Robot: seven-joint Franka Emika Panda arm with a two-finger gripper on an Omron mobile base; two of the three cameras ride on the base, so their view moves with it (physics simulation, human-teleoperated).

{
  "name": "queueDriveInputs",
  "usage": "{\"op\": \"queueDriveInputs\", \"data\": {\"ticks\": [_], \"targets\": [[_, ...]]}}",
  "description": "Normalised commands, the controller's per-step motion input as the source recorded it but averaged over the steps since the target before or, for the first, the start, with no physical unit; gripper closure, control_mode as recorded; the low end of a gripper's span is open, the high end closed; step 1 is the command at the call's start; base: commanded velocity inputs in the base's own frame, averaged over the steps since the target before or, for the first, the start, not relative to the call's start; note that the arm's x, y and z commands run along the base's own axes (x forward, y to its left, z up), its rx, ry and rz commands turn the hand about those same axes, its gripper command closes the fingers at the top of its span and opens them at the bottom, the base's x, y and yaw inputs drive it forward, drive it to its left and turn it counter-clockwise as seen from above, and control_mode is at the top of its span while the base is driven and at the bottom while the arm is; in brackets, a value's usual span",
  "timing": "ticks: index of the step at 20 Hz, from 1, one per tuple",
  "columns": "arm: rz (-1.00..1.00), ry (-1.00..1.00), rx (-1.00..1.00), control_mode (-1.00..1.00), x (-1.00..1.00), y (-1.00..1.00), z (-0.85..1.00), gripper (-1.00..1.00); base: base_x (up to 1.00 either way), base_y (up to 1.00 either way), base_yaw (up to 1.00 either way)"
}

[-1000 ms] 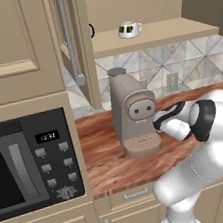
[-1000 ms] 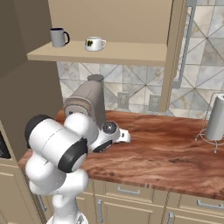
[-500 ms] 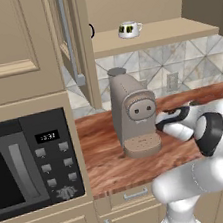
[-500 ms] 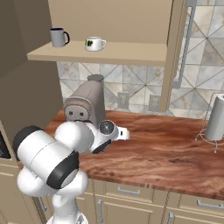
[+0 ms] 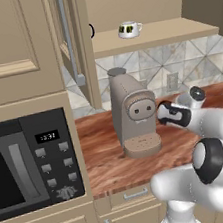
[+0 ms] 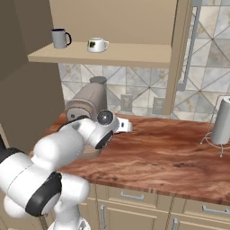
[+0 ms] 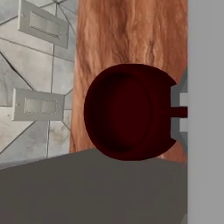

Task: Pick the mug on the counter and place it in the cabinet with the handle facing the right, like the mugs already inside.

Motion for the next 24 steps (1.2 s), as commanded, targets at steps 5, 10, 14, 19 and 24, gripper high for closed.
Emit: {"op": "queueDriveInputs", "data": {"ticks": [5, 10, 14, 19, 24], "targets": [[0.0, 0.0, 0.01, -1.0, -0.13, 0.0, 0.68, 1.0, 0.0, 0.0, 0.0], [0.0, -0.01, 0.01, -1.0, -0.17, 0.01, 0.59, 1.0, 0.0, 0.0, 0.0], [0.03, -0.04, 0.03, -1.0, -0.23, 0.11, 0.49, 1.0, 0.0, 0.0, 0.0], [0.07, -0.05, 0.04, -1.0, -0.2, 0.18, 0.45, 1.0, 0.0, 0.0, 0.0], [0.06, -0.05, 0.02, -1.0, -0.23, 0.29, 0.42, 1.0, 0.0, 0.0, 0.0]]}}
